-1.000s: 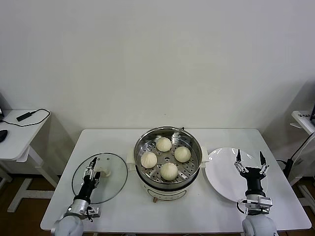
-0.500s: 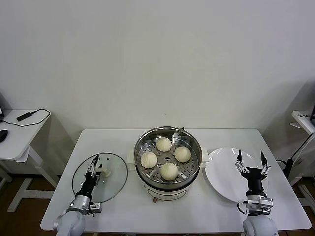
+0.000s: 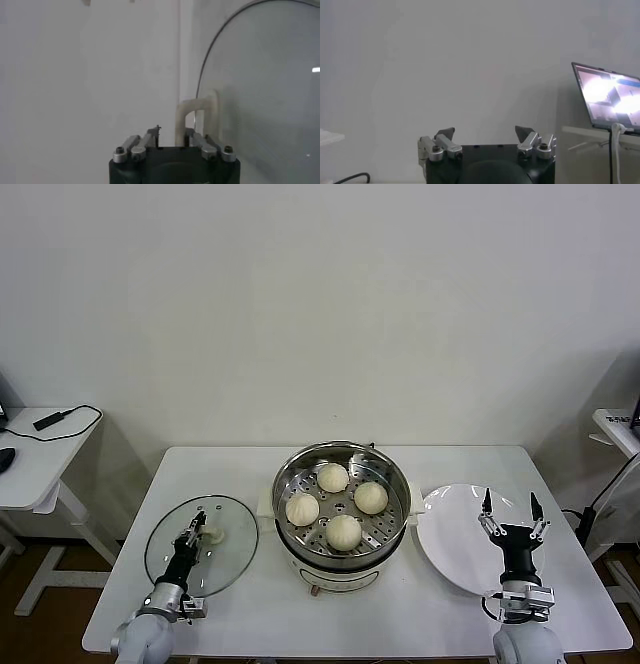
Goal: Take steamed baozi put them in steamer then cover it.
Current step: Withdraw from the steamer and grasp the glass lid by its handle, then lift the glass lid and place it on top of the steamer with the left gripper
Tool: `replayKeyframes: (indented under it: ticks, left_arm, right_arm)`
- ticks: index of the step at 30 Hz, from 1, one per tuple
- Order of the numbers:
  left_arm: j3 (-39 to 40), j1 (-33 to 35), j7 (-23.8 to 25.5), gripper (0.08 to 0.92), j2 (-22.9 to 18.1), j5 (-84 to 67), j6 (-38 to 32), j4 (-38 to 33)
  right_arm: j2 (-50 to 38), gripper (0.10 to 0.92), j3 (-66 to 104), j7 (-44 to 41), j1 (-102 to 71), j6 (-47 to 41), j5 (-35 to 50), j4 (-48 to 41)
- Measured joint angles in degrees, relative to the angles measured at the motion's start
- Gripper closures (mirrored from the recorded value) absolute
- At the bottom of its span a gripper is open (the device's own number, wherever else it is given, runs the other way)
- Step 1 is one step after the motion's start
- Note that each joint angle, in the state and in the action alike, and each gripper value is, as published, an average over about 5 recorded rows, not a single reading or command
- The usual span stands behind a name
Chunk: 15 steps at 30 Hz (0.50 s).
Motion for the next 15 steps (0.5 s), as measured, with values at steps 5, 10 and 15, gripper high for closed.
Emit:
replayKeyframes:
  ticks: [5,10,15]
  left_arm:
    - [-0.1,0.4,0.0,0.808,0.4,-1.5,0.1,-0.6]
    - [-0.7,1.3,0.5,0.808,1.2,-3.5,0.6,-2.6]
    - [-2.1,2.8,1.2,0.808,2.2,-5.5,1.3,-6.6]
  right_arm:
    - [0.4,0.203,-0.1,-0.1,0.1,0.2,-0.3,-0.1]
    - [0.5,0.203,-0.3,-0.2,0.2,0.4,-0.6,-0.2]
    - [0.6,0.203,-0.3,-0.2,0.3,0.4,-0.7,-0.2]
